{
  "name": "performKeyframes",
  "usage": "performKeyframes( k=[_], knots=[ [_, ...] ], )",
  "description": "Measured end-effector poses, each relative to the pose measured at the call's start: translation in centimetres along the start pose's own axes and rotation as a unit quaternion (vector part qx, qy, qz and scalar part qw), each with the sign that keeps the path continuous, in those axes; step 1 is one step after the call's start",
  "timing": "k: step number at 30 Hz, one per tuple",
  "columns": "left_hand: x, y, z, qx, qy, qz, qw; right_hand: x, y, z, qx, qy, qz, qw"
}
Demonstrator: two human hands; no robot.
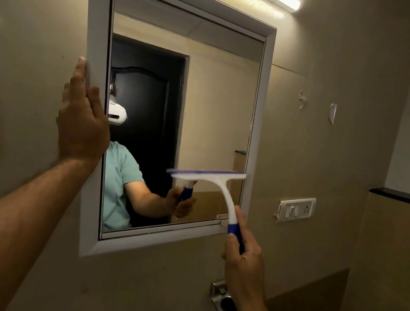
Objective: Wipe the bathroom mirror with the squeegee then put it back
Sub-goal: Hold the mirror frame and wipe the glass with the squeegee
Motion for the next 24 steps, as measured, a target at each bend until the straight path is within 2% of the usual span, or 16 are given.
performKeyframes(
  k=[3,13,19,24],
  knots=[
    [0.1,0.0,0.0,0.003,-0.001,-0.002,1.0,1.0,-1.5,0.1,-0.008,0.002,0.023,1.0],
    [0.4,0.3,0.0,0.0,-0.015,-0.002,1.0,-1.8,1.5,-0.4,-0.003,0.014,-0.029,0.999],
    [0.4,0.5,0.2,0.005,-0.019,-0.002,1.0,1.2,-1.0,-0.1,-0.016,-0.002,0.022,1.0],
    [0.2,1.0,0.4,0.009,-0.016,0.0,1.0,-0.1,-0.1,-0.9,-0.019,-0.001,-0.002,1.0]
  ],
)
Point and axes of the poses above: each hand's wrist, its own y-axis away from the middle knuckle, its own z-axis out of the back of the hand, x = y × z, the point moved 1 cm from there along -y, towards the middle knuckle, and after that the axes turned 1 degree about -x, right-handed, at the moved point
